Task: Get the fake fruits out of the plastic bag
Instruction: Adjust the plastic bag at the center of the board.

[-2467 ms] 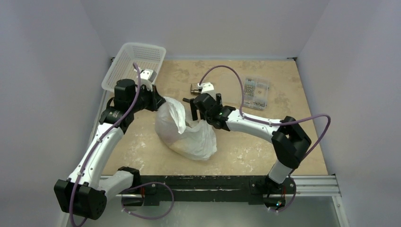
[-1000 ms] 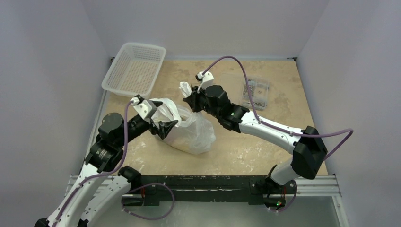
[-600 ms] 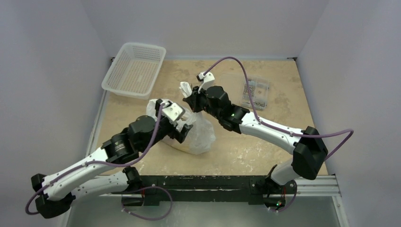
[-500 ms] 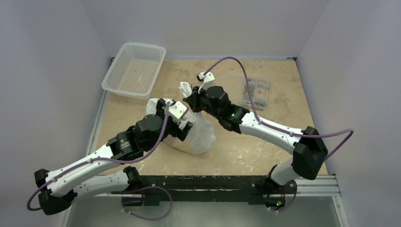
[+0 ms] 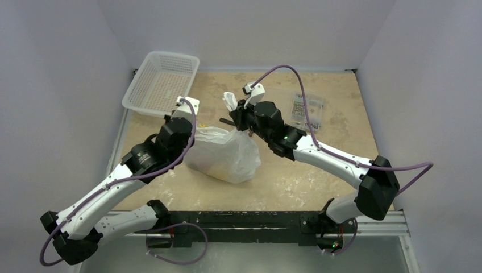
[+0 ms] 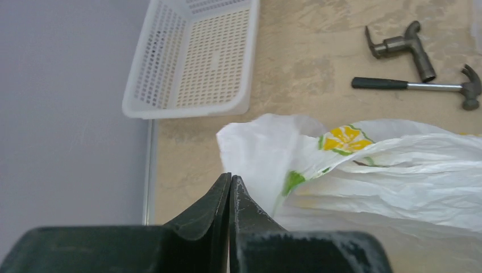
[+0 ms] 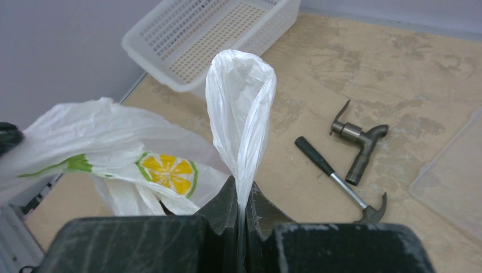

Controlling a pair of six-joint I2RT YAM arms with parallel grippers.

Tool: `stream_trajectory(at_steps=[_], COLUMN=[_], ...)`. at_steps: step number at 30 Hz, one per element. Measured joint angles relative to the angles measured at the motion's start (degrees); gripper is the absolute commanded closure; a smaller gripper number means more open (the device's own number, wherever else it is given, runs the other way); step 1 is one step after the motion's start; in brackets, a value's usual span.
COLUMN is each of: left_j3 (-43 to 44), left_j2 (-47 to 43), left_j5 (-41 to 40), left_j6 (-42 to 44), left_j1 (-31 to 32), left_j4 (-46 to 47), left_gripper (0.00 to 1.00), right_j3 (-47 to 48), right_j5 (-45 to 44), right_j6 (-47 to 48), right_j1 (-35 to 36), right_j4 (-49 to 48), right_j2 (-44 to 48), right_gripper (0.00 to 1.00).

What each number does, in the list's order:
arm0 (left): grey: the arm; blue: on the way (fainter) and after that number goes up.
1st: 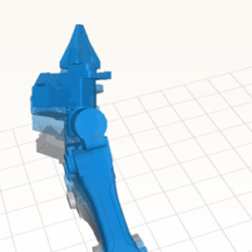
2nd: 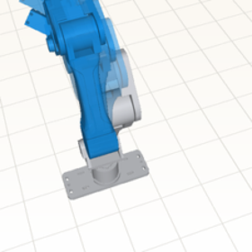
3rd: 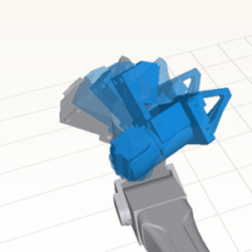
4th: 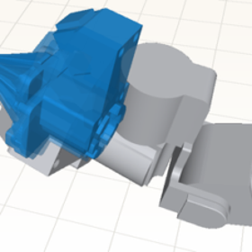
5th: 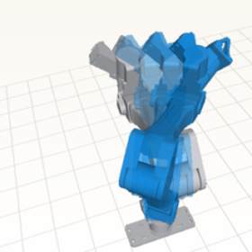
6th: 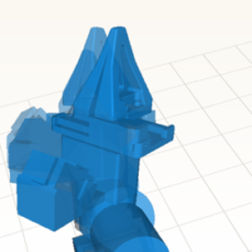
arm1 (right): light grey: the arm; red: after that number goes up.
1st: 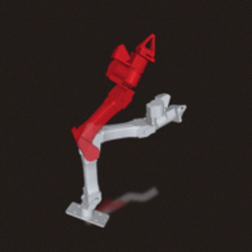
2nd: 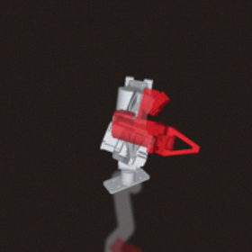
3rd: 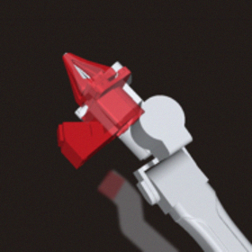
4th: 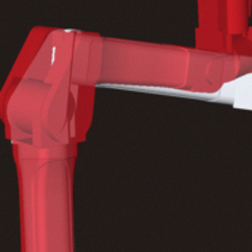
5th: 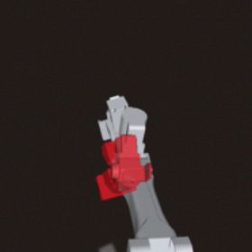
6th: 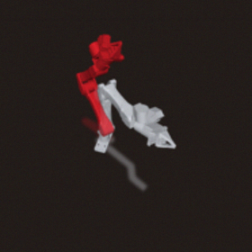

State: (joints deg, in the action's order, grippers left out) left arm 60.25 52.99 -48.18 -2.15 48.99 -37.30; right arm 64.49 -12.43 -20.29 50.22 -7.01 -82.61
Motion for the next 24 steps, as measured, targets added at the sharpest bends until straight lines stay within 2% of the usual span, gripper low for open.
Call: stream_trajectory(at_steps=[4,9,10,11,12,14,15,19,24], left_j3=[5.29,20.63,23.63,25.97,27.10,26.56,25.22,16.33,7.78], left_j2=[0.28,2.21,2.16,1.73,1.03,-1.05,-2.43,-4.04,-2.99], left_j5=[1.20,2.75,3.96,6.29,9.46,16.79,20.70,35.93,46.07], left_j6=[2.51,4.28,3.87,3.17,2.60,0.85,-0.76,-6.88,-7.72], left_j1=[-7.82,-14.23,-14.51,-14.60,-14.71,-14.80,-14.80,-14.80,-12.94], left_j4=[-1.90,-4.24,-4.79,-5.16,-5.20,-5.57,-5.51,-3.37,1.75], left_gripper=[1.00,1.00,0.93,0.62,0.36,0.09,0.01,0.00,0.00], right_j3=[3.78,16.63,19.10,20.63,22.01,22.58,22.51,20.24,18.88], right_j5=[-0.13,0.15,0.61,1.31,2.62,4.63,5.42,8.50,10.75], right_j6=[2.82,6.36,6.86,7.21,7.63,7.96,7.96,7.67,7.04], right_j1=[-3.65,-8.59,-9.07,-9.27,-9.38,-9.22,-9.11,-8.87,-8.87], right_j4=[2.51,7.54,8.15,8.52,8.90,8.87,9.07,8.87,9.60], right_j2=[-1.73,-6.29,-6.93,-7.13,-7.10,-6.56,-6.23,-5.16,-5.07], right_gripper=[1.00,1.00,1.00,1.00,1.00,1.00,1.00,1.00,1.00])
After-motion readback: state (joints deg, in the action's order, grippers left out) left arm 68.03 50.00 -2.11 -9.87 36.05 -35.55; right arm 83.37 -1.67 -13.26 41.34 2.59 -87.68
